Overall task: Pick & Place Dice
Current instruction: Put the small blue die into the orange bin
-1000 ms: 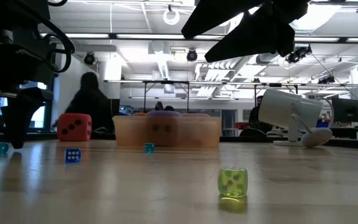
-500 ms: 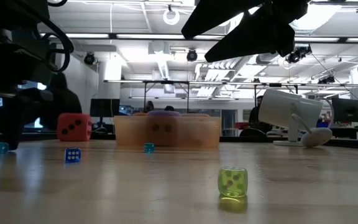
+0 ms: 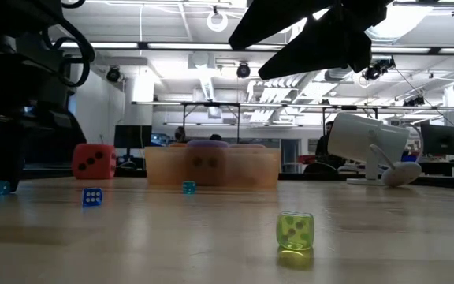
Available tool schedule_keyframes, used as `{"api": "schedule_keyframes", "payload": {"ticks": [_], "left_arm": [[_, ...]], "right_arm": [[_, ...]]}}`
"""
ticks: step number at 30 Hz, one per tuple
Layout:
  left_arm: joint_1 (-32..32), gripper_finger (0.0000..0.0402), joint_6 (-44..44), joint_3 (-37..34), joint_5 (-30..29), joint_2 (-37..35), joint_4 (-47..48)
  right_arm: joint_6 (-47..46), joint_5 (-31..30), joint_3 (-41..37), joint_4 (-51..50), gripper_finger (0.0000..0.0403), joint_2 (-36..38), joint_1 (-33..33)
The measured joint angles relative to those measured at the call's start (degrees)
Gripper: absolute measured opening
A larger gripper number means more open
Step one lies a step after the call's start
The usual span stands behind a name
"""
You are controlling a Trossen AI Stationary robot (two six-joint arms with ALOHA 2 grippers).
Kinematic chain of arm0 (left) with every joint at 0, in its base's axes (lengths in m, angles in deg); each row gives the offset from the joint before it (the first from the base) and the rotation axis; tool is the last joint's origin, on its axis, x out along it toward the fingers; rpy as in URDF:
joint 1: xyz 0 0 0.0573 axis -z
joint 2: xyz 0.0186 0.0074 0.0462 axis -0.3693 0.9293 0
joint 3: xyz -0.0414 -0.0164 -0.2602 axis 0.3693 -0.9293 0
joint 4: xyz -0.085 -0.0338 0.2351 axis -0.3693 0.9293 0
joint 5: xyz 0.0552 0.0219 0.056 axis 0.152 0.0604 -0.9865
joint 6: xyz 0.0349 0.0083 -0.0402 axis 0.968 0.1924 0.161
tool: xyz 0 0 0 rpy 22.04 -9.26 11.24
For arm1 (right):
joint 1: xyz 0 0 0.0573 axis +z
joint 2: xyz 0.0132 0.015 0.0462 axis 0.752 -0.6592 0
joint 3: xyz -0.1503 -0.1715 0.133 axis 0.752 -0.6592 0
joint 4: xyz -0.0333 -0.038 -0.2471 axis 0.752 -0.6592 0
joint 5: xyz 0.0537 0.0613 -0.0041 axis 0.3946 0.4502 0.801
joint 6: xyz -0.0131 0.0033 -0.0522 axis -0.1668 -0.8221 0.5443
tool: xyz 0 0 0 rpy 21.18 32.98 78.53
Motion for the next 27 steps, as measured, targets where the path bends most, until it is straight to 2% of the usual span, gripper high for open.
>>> {"api": "schedule_keyframes", "payload": {"ticks": [10,22,27], "left_arm": [[-0.03,0.0095,0.00,0.00,-0.25,0.00,0.01],[-0.04,0.0083,0.02,0.00,-0.24,0.00,0.24],[-0.04,0.0057,0.02,0.02,-0.22,-0.02,0.38]], "right_arm": [[0.02,0.01,0.00,0.00,0.0258,0.00,0.00],[0.02,0.02,0.00,0.00,0.0258,0.00,0.00],[0.04,0.02,0.00,0.00,0.0258,0.00,0.00]]}}
